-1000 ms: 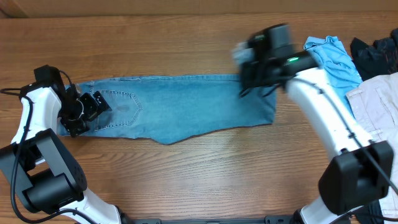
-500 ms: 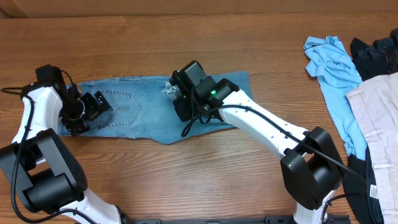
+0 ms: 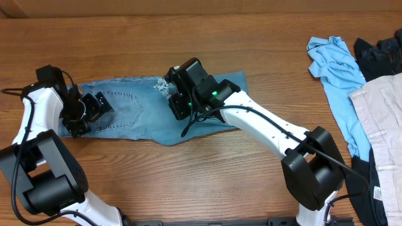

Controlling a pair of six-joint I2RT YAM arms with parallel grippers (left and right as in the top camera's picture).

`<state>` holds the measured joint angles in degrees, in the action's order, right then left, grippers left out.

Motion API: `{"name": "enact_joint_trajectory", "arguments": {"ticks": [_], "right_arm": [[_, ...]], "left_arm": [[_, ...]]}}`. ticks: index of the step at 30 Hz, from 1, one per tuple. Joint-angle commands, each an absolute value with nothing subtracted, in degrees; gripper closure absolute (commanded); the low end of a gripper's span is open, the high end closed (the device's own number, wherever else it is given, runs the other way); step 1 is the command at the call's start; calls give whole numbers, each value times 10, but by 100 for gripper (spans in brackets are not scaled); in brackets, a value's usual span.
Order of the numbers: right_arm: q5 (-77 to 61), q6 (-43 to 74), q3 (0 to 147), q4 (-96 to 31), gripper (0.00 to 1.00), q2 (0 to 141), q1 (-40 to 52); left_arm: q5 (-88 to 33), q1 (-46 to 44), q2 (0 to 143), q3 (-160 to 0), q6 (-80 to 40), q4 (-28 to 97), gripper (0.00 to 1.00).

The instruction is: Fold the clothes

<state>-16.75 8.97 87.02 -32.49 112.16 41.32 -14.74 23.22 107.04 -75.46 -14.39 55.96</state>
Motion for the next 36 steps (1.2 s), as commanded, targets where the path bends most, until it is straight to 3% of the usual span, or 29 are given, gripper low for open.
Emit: {"name": "enact_joint_trajectory", "arguments": {"ticks": [1, 4, 5, 7, 11, 12, 23, 36], "right_arm": [[-203, 90, 882, -312, 95, 1140, 424], [-203, 90, 882, -311, 95, 1149, 428], [-207, 90, 882, -311, 88, 1149, 428], [-207, 90, 882, -311, 60, 1149, 428], [-206, 90, 882, -311, 57, 1149, 427], [-202, 90, 882, -315, 52, 1149, 423], [-128, 107, 881, -368, 51, 1149, 399], [-124, 107, 874, -366, 47, 1151, 399]], "left_arm": [[-146, 230, 1075, -751, -133, 561, 0], [-146, 230, 1075, -751, -133, 560, 0], [-146, 230, 1075, -751, -133, 560, 0], [-146, 230, 1075, -751, -133, 560, 0], [-145, 230, 1075, -751, -133, 560, 0], [-144, 230, 1075, -751, -133, 560, 0], [-143, 231, 1068, -768, -121, 561, 0], [33, 271, 1067, -852, -142, 557, 0]]}}
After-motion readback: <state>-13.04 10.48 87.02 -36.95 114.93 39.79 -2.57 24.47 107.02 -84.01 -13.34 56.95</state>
